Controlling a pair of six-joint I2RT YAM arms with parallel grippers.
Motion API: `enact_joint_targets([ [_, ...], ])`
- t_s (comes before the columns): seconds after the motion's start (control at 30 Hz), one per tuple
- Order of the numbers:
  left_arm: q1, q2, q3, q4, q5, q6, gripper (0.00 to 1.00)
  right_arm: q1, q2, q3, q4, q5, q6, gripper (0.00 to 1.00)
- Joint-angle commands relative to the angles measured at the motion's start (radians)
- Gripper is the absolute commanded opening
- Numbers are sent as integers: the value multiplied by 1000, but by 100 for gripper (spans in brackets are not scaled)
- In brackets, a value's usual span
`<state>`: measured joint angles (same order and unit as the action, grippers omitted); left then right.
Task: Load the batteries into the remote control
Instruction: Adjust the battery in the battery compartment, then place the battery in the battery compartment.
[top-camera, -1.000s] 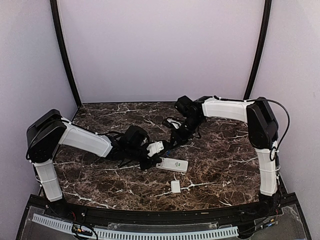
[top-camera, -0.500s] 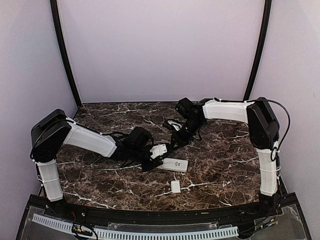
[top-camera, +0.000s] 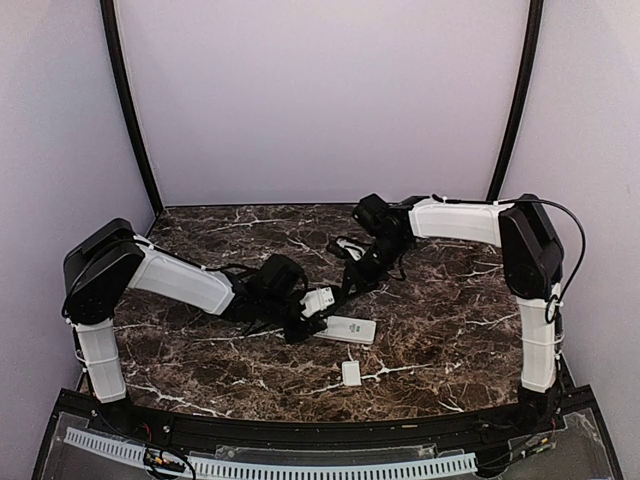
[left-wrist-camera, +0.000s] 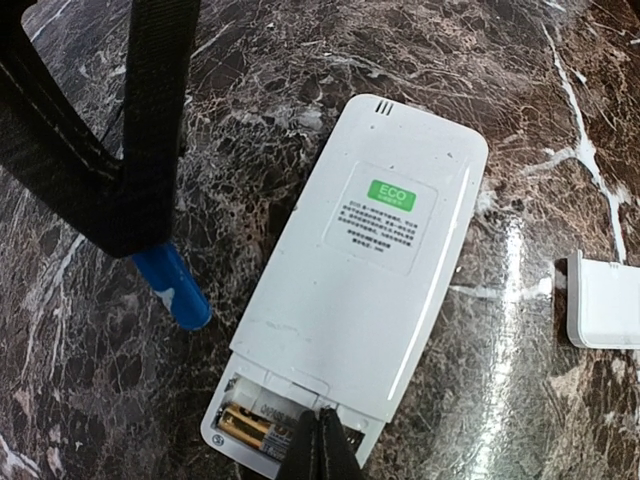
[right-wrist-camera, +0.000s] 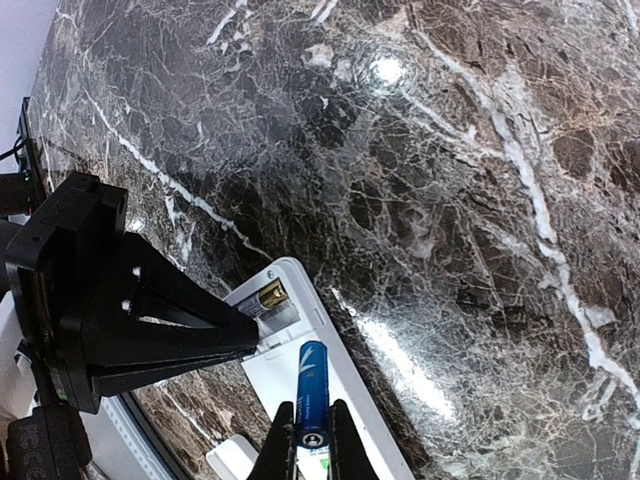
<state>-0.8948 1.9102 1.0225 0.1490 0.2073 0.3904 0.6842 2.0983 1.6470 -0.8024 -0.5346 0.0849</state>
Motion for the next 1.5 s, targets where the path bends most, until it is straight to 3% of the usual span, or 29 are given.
enact_joint_targets([
  [0.0, 7, -42, 21, -96, 8, -51, 0, -6, -28, 33, 0, -27, -18, 0],
  [0.2, 26, -199, 24, 9, 39, -98, 10, 10, 1, 71, -34, -40, -40, 0],
  [0.43, 53, -318, -143, 71, 53, -152, 18, 44, 77, 148, -114, -75, -78, 0],
  [0.53, 49, -327, -196, 13, 55, -91, 39, 57, 132, 208, -173, -74, -90, 0],
  [0.6, 39, -339, -225, -4, 25, -27, 48, 63, 158, 242, -213, -63, -109, 0],
  [0.73, 33, -352, -294, 76, -18, 88, 57, 70, 186, 271, -246, -84, -119, 0],
  [1.0, 28, -197, -211, 53, -56, 139, 58, 85, 230, 319, -302, -50, -137, 0],
  [1.47, 11, -168, -220, 84, -58, 139, 57, 93, 276, 393, -357, 19, -166, 0],
])
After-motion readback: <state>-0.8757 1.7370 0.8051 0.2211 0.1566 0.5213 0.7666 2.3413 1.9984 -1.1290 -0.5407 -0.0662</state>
